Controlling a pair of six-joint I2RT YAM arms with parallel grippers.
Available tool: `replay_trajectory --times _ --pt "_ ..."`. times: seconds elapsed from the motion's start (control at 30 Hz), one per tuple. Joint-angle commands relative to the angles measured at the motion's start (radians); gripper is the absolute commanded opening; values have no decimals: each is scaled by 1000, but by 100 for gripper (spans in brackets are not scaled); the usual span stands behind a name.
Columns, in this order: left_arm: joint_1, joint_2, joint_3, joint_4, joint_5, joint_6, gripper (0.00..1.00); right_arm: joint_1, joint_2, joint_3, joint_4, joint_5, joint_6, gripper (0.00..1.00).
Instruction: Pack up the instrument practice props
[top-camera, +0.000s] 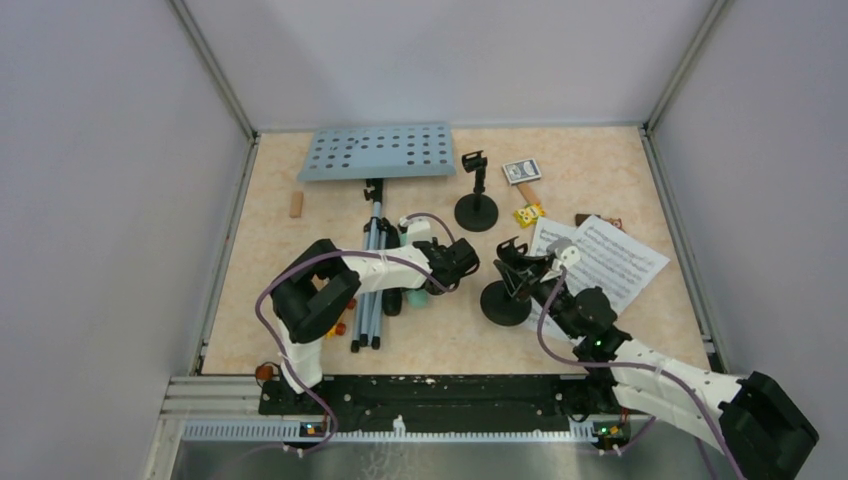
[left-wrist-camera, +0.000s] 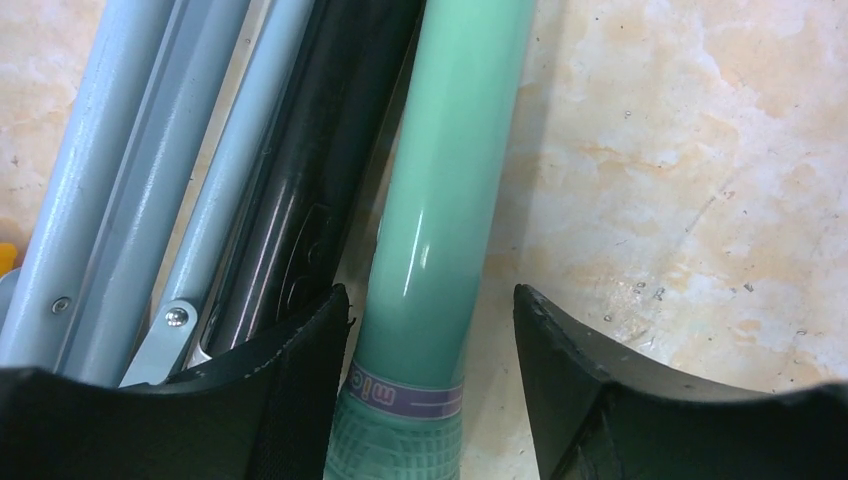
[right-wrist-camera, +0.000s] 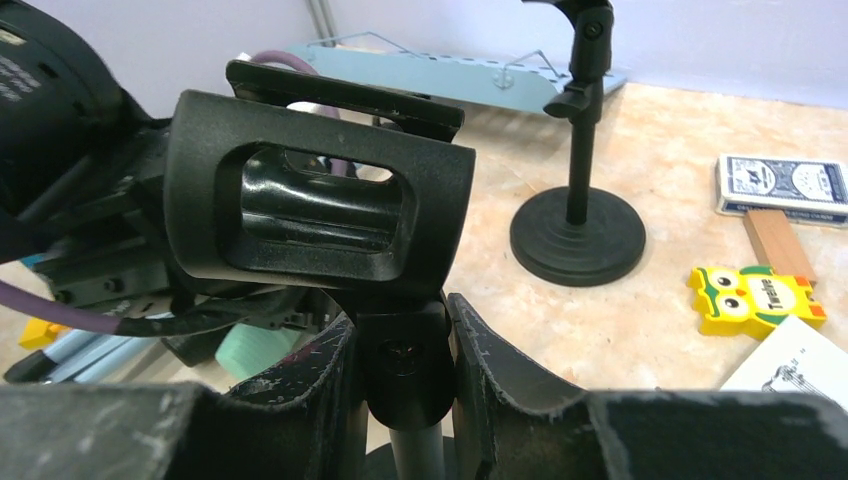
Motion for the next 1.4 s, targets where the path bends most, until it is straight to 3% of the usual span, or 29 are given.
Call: replay_trajectory --times 0.0,0.23,0.53,0.7,0.83,1.0,1.07,1.37 --pt "5 -40 -16 -38 5 39 68 7 48 91 173 69 4 0" --pt "3 -112 17 -35 36 118 70 -14 259 175 282 94 -53 0" --pt "3 -291 -4 28 130 210 86 -82 552 271 507 39 -58 0" --pt "3 -396 -17 8 219 250 86 -91 692 326 592 -98 -62 0" --pt "3 -538 -19 2 245 350 86 -74 813 383 673 -209 -65 0" --pt "3 -758 -90 17 263 467 93 -50 958 490 703 -302 -153 0" --pt "3 -835 -130 13 277 477 98 -49 1015 532 711 -313 -156 0" --pt "3 -1107 -271 -158 324 389 99 -37 1268 757 752 -317 -178 0"
